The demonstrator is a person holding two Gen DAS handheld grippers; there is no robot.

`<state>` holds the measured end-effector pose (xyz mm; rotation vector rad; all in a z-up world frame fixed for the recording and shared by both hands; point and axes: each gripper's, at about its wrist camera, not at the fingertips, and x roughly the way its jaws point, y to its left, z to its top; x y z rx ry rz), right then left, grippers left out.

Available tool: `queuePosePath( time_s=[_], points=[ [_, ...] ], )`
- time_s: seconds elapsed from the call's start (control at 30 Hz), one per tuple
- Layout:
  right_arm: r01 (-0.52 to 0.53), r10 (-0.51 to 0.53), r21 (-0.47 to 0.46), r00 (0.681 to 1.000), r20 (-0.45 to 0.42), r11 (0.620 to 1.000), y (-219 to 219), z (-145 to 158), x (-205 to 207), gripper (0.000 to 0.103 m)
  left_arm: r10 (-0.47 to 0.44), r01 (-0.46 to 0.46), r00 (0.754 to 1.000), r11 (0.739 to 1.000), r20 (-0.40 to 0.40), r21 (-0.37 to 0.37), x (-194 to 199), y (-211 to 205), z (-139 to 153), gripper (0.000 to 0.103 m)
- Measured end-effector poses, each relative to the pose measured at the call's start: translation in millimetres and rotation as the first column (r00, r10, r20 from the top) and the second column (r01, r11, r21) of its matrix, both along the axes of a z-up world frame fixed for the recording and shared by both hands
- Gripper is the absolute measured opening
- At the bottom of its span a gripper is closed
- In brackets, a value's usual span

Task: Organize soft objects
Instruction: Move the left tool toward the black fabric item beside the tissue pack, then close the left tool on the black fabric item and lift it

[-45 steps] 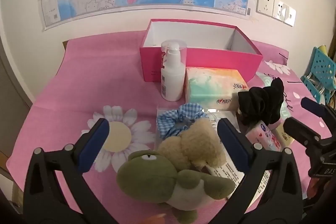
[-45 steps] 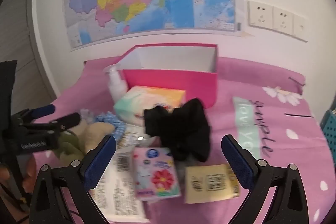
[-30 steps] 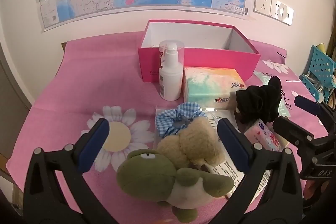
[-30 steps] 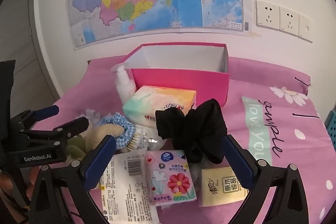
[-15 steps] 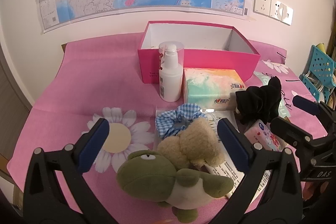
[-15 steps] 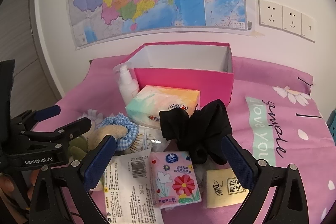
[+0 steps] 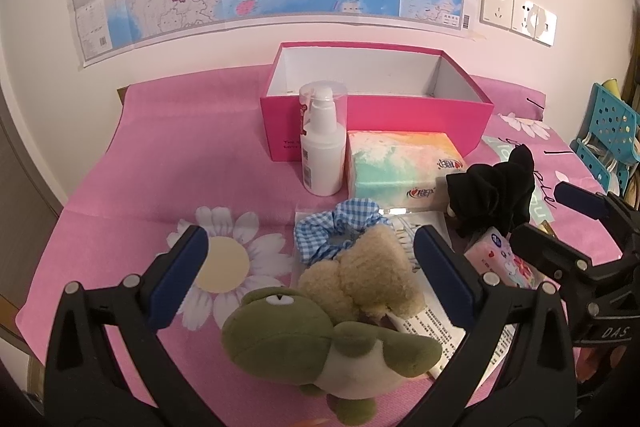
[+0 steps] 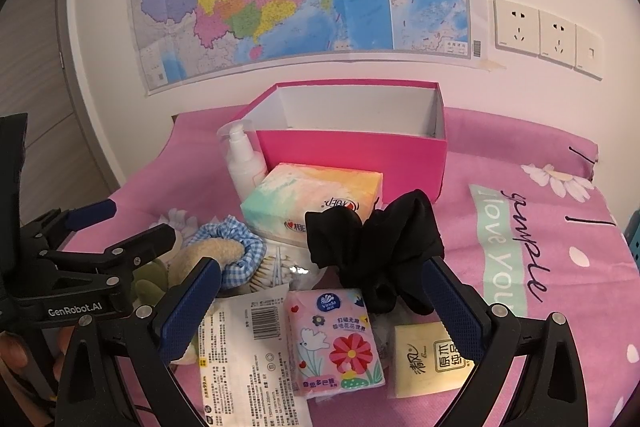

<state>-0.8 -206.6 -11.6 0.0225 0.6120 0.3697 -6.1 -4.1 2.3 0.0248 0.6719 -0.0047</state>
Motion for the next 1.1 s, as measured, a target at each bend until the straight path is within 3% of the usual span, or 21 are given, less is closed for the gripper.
queuePosePath(
  time_s=[0.43, 0.63, 0.97, 1.1],
  points=[
    [0.002, -0.002, 0.013, 1.0, -0.004, 1.0, -5, -1, 2, 0.102, -0.018, 0.018, 1.0, 1.0, -0.008, 0.005, 0, -5, 0, 0.102],
    [0.021, -0.021, 0.017, 1.0, -0.01, 1.0, -13, -2, 7, 0.102, -0.086, 0.085, 0.996, 0.996, -0.034, -0.012, 4, -14, -2, 0.102],
    [0.035, -0.033, 0.03, 0.998, -0.055, 0.999, -37, -12, 38, 0.102, -0.285, 0.279, 0.954, 0.957, -0.097, -0.076, 26, -47, -6, 0.102],
    [-0.01, 0.016, 0.063, 0.996, -0.093, 0.998, -42, -19, 56, 0.093, -0.353, 0.345, 0.927, 0.935, -0.128, -0.08, 38, -63, -11, 0.09]
  ],
)
